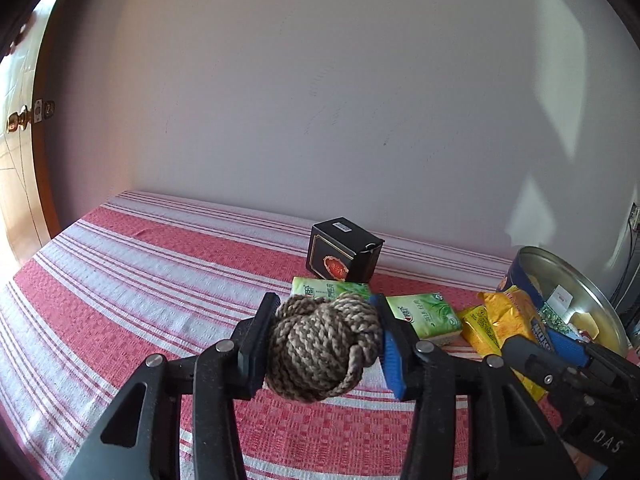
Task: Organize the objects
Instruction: 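Carry the rope ball and yellow snack pack over the tin and release both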
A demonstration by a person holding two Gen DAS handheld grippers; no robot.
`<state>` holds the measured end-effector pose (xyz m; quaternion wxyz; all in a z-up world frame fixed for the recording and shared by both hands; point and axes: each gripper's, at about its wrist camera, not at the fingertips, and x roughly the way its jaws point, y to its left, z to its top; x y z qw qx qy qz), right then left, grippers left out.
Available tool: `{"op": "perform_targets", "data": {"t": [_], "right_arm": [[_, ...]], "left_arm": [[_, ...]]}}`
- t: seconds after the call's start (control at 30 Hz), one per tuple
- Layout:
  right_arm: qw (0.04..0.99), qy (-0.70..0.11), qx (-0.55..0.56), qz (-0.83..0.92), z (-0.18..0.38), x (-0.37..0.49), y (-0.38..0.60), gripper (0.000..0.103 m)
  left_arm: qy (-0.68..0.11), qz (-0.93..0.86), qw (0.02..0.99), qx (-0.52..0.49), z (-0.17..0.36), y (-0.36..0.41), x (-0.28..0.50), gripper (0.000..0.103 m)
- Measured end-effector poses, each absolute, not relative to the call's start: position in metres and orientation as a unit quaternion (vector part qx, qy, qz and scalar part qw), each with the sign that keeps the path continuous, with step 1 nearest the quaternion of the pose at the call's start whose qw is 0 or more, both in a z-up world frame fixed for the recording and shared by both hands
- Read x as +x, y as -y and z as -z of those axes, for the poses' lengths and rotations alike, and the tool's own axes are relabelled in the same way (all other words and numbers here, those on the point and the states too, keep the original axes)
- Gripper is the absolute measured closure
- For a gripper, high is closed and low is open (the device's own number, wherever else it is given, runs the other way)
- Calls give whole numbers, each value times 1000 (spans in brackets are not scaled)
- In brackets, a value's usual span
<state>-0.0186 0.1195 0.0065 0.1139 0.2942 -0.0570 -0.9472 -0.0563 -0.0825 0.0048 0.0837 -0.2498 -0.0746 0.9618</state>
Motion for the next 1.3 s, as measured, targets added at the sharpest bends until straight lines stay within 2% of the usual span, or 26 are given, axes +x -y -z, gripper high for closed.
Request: {"op": "perform_targets", "data": {"t": [0.4,0.87,1.3], "right_arm": [[52,36,209,976,-34,4,-150,53],[16,44,205,978,-41,15,-202,53],[-7,31,202,979,-43,19,-231,53]], "left_arm": [[47,-975,94,-194,-13,60,-35,54],[8,-977,107,-186,-17,10,-13,54],[10,-973,140,-185,-24,-44,4,54]]}}
